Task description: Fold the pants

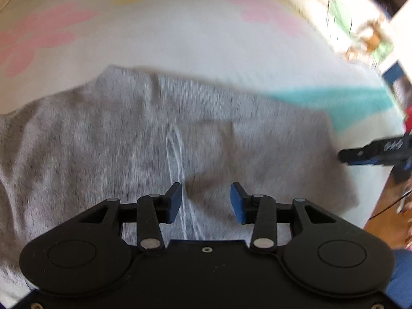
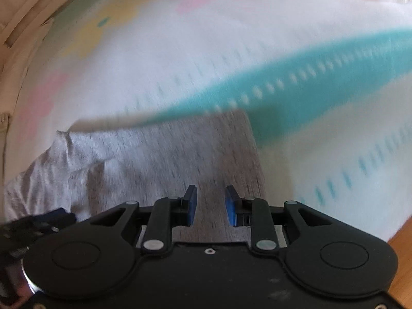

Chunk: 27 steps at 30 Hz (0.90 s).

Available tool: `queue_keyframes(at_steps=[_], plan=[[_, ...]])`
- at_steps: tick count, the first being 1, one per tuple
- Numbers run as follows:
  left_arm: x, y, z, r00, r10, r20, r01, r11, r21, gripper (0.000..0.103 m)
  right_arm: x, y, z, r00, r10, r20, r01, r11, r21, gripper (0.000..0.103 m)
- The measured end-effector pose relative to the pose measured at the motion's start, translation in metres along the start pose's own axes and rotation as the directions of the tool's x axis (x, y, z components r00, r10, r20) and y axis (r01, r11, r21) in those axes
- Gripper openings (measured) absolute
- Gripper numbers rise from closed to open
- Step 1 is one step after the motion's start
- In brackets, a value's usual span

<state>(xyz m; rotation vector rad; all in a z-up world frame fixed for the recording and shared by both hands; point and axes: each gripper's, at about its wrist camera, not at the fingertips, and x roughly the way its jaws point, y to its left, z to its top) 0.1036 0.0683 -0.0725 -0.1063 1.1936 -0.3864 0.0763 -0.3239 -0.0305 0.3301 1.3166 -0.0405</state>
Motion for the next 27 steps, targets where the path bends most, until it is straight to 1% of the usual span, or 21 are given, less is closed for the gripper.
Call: queue_keyframes(at_steps=[2,3,5,7,10,12,14,15,17,18,19,20,22,23,25,27], plan=[[0.009,-0.003,-0.007,0.999,0.027,-0.028,-0.027,0.999,0.017,0.05,0.007,-0.014,-0.001,0.998,0.005,-0.066,-0.003,0.999,0.033,0.027],[0.015,-0.004,-0.009,0.999,0.034,-0.038,-0.033,0.999,0.021,0.05,0.012,-0.019,-0.002,0.995,-0.01,-0.103,0.014,0.999,0.041,0.026],[0.02,-0.005,-0.014,0.999,0.042,-0.021,-0.041,0.999,0.026,0.053,0.025,-0.024,-0.005,0.986,-0.032,-0.163,0.041,0.998,0.049,0.024],[0.021,-0.007,-0.015,1.0,0.03,-0.009,-0.03,0.999,0.027,0.061,0.03,-0.029,-0.008,0.985,-0.021,-0.172,0.03,0.998,0.05,0.023],[0.025,-0.011,-0.016,1.0,0.013,-0.009,-0.012,1.0,0.018,0.069,0.025,-0.032,-0.007,0.985,-0.015,-0.173,0.027,0.997,0.072,0.023],[0.028,-0.016,-0.014,1.0,0.014,-0.008,-0.014,1.0,0.017,0.074,0.027,-0.029,-0.006,0.984,-0.031,-0.174,0.039,0.998,0.044,0.023],[0.03,-0.019,-0.013,1.0,0.018,-0.001,-0.018,1.0,0.018,0.074,0.027,-0.023,-0.007,0.984,-0.054,-0.172,0.055,0.998,0.005,0.023],[0.031,-0.02,-0.011,1.0,0.019,0.003,-0.019,1.0,0.018,0.071,0.026,-0.021,-0.007,0.983,-0.065,-0.17,0.063,0.998,-0.013,0.023],[0.026,-0.022,-0.011,0.999,0.007,0.033,-0.008,0.999,0.037,0.035,0.029,-0.015,-0.007,0.982,-0.084,-0.166,0.078,0.996,-0.044,0.023],[0.023,-0.022,-0.01,0.999,-0.015,0.038,0.013,0.999,0.048,0.017,0.029,-0.014,-0.008,0.982,-0.096,-0.161,0.088,0.995,-0.055,0.023],[0.021,-0.023,-0.009,0.999,-0.022,0.044,0.02,0.998,0.052,0.015,0.029,-0.012,-0.009,0.982,-0.107,-0.155,0.099,0.993,-0.062,0.023],[0.018,-0.025,-0.008,0.998,-0.013,0.058,0.009,0.998,0.066,0.015,0.028,-0.013,-0.01,0.982,-0.118,-0.149,0.109,0.992,-0.066,0.024],[0.011,-0.033,-0.009,0.994,0.024,0.108,-0.038,0.992,0.123,0.015,0.023,-0.017,-0.011,0.982,-0.129,-0.139,0.121,0.991,-0.059,0.024],[0.008,-0.038,-0.01,0.992,0.041,0.119,-0.059,0.986,0.157,0.015,0.021,-0.02,-0.011,0.983,-0.129,-0.134,0.124,0.991,-0.049,0.024],[0.011,-0.041,-0.012,0.993,0.061,0.099,-0.077,0.983,0.169,0.016,0.012,-0.03,-0.011,0.984,-0.136,-0.119,0.134,0.991,-0.026,0.025],[0.018,-0.036,-0.013,0.994,0.074,0.08,-0.085,0.986,0.144,0.016,0.003,-0.039,-0.012,0.984,-0.14,-0.111,0.139,0.99,-0.015,0.025]])
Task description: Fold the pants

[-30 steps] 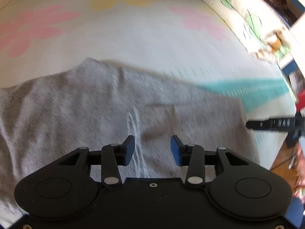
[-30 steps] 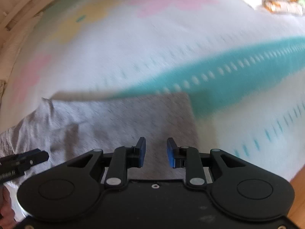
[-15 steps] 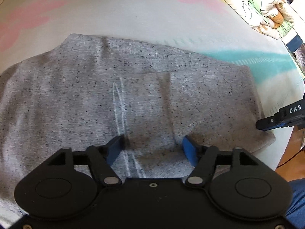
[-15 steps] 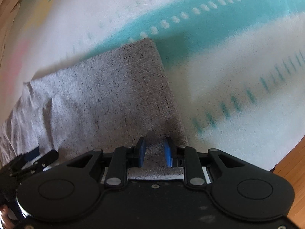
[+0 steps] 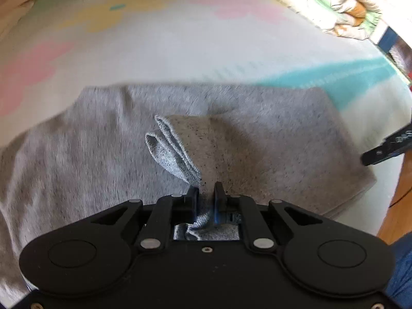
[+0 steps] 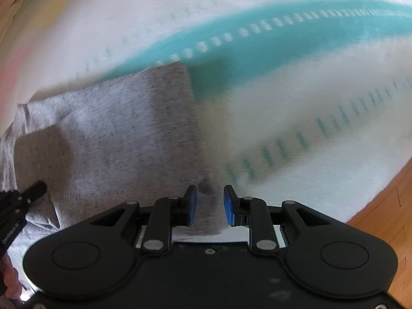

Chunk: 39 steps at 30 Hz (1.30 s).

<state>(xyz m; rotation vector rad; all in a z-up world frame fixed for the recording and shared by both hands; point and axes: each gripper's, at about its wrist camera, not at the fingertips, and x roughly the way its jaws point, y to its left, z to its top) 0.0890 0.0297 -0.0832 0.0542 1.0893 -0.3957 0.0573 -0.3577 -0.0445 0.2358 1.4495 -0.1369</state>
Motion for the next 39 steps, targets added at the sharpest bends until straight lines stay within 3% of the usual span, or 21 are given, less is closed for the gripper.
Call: queue_keyframes(at_steps=[5,7,9,12,21,25,33,35,37,39], plan=[[0.01,0.002,0.002,1.0,0.013,-0.021,-0.014,0.999,-0.032,0.024,-0.013,-0.013,-0.007,0.999,0.047,-0.002,-0.047,0.999,-0.004,0.025],[0.012,0.0,0.004,0.999,0.035,-0.027,-0.035,0.999,-0.014,0.036,-0.009,-0.01,-0.009,0.997,0.068,-0.031,-0.069,0.997,-0.034,0.025],[0.007,0.003,0.005,0.999,0.04,-0.029,-0.041,0.999,-0.034,0.04,0.001,-0.001,-0.014,0.998,0.007,-0.064,-0.013,0.995,-0.098,0.025],[-0.01,0.016,0.006,0.998,0.054,-0.022,-0.055,0.996,-0.075,0.04,0.0,0.003,-0.016,0.998,-0.02,-0.054,0.014,0.993,-0.115,0.026],[-0.063,0.091,-0.008,0.971,0.24,-0.009,-0.238,0.956,-0.169,0.04,-0.007,0.011,-0.018,0.997,-0.078,-0.014,0.075,0.988,-0.133,0.027],[-0.086,0.137,-0.027,0.95,0.309,-0.044,-0.31,0.916,-0.254,0.04,-0.009,0.023,-0.016,0.993,-0.118,0.015,0.119,0.98,-0.159,0.027],[-0.121,0.213,-0.083,0.943,0.321,-0.082,-0.319,0.813,-0.486,0.041,-0.013,0.043,-0.019,0.988,-0.143,0.057,0.152,0.968,-0.199,0.027],[-0.124,0.225,-0.094,0.938,0.338,-0.078,-0.327,0.786,-0.525,0.044,-0.014,0.051,-0.02,0.988,-0.143,0.064,0.154,0.966,-0.208,0.027],[-0.122,0.236,-0.102,0.935,0.349,-0.068,-0.325,0.761,-0.561,0.057,-0.017,0.056,-0.022,0.987,-0.144,0.07,0.156,0.963,-0.219,0.027],[-0.117,0.245,-0.108,0.94,0.335,-0.067,-0.307,0.742,-0.596,0.058,-0.018,0.061,-0.024,0.987,-0.145,0.075,0.159,0.959,-0.234,0.027]])
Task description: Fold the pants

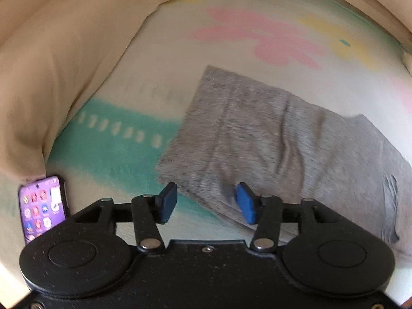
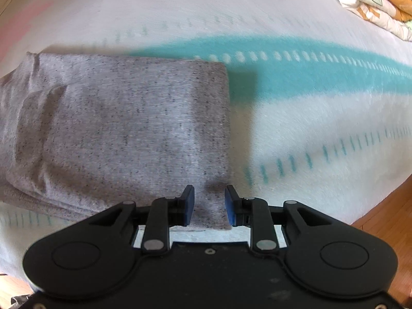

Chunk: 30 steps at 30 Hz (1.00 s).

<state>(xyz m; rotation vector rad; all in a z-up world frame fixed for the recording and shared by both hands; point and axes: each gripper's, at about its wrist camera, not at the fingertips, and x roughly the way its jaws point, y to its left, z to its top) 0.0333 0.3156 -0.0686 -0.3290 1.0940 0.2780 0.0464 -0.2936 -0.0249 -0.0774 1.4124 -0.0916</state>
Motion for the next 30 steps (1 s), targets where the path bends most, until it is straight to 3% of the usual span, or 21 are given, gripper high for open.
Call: queue_keyframes(at_steps=[8,14,15,16,17,19,23,25,28,30], plan=[[0.033,0.024,0.005,0.996,-0.086,-0.018,0.082,0.983,-0.163,0.074,-0.004,0.007,-0.004,1.0,-0.019,0.008,0.019,1.0,-0.005,0.027],[0.041,0.023,0.009,0.993,-0.107,0.041,0.113,0.977,-0.183,0.078,-0.002,0.009,-0.003,1.0,-0.018,0.003,0.018,1.0,-0.007,0.027],[0.041,0.022,0.008,0.993,-0.105,0.058,0.114,0.975,-0.19,0.069,-0.002,0.011,-0.003,1.0,-0.019,0.002,0.019,1.0,-0.011,0.027],[0.04,0.019,0.009,0.99,-0.112,0.081,0.126,0.974,-0.19,0.054,-0.001,0.011,-0.002,1.0,-0.019,0.003,0.019,1.0,-0.015,0.027],[0.036,0.016,0.008,0.986,-0.133,0.1,0.149,0.974,-0.173,0.048,-0.002,0.011,-0.002,1.0,-0.018,0.005,0.019,1.0,-0.018,0.027],[0.025,0.005,0.009,0.987,-0.085,0.136,0.102,0.987,-0.126,0.031,-0.006,0.013,-0.001,1.0,-0.012,0.017,0.013,1.0,-0.016,0.027],[-0.014,-0.022,0.01,0.972,-0.088,0.219,0.092,0.996,-0.005,0.028,-0.012,0.013,0.002,0.999,0.012,0.038,-0.012,1.0,-0.002,0.027],[-0.038,-0.04,0.009,0.958,-0.137,0.252,0.131,0.99,0.044,0.026,-0.015,0.013,0.003,0.999,0.023,0.044,-0.023,1.0,0.004,0.027],[-0.071,-0.084,0.006,0.928,-0.222,0.3,0.176,0.969,0.173,0.023,-0.016,0.011,0.003,0.998,0.034,0.05,-0.035,0.999,0.011,0.027],[-0.091,-0.116,-0.002,0.899,-0.296,0.324,0.211,0.938,0.273,0.02,-0.016,0.009,0.003,0.998,0.037,0.051,-0.038,0.999,0.019,0.027]])
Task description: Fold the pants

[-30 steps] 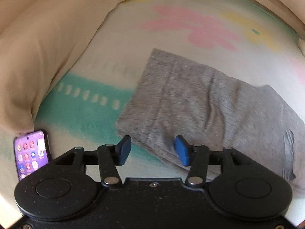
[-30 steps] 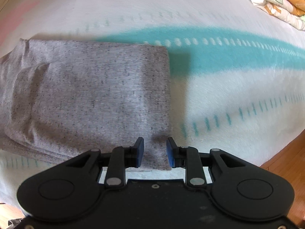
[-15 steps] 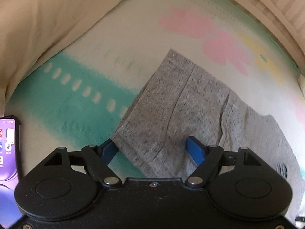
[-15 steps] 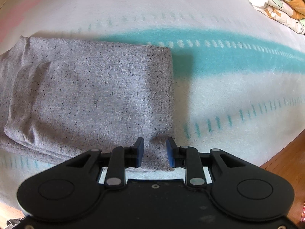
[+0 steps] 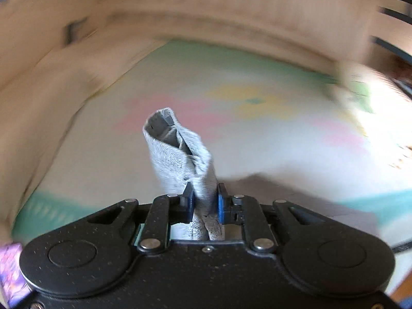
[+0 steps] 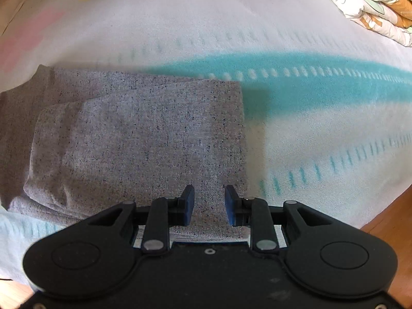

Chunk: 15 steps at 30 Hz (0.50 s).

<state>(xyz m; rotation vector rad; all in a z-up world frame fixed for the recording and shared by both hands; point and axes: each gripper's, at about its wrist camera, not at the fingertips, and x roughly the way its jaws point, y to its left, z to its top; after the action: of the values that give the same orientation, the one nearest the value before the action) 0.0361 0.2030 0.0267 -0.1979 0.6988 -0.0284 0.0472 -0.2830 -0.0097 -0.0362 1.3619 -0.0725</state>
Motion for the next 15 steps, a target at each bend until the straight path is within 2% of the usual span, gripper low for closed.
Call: queue_keyframes(at_steps=[3,6,9,11,12,13,15], plan=[[0.001,-0.055,0.001,0.989,-0.146,-0.007,0.146,0.986,0.079,0.015,0.001,-0.005,-0.001,1.0,0.0,0.0,0.0,1.0,0.015,0.027],[0.018,-0.109,-0.011,0.961,-0.266,-0.08,0.273,0.955,0.114,0.015,0.001,-0.01,-0.001,1.0,0.0,0.001,0.0,1.0,0.031,0.027],[0.049,-0.152,-0.03,0.923,-0.335,-0.189,0.363,0.921,0.139,0.015,0.001,-0.017,-0.002,1.0,0.002,0.007,-0.002,0.999,0.048,0.027],[0.065,-0.17,-0.042,0.889,-0.368,-0.273,0.41,0.905,0.116,0.013,-0.001,-0.019,-0.003,1.0,0.008,0.02,-0.009,0.998,0.059,0.027],[0.066,-0.174,-0.044,0.879,-0.375,-0.293,0.419,0.902,0.103,0.014,-0.002,-0.02,-0.003,0.999,0.014,0.029,-0.016,0.998,0.065,0.027],[0.068,-0.174,-0.044,0.878,-0.375,-0.298,0.418,0.903,0.095,0.014,-0.004,-0.021,-0.004,0.999,0.027,0.045,-0.03,0.997,0.072,0.027],[0.066,-0.165,-0.038,0.89,-0.357,-0.283,0.396,0.914,0.093,0.014,-0.008,-0.023,-0.004,0.994,0.071,0.083,-0.078,0.993,0.085,0.027]])
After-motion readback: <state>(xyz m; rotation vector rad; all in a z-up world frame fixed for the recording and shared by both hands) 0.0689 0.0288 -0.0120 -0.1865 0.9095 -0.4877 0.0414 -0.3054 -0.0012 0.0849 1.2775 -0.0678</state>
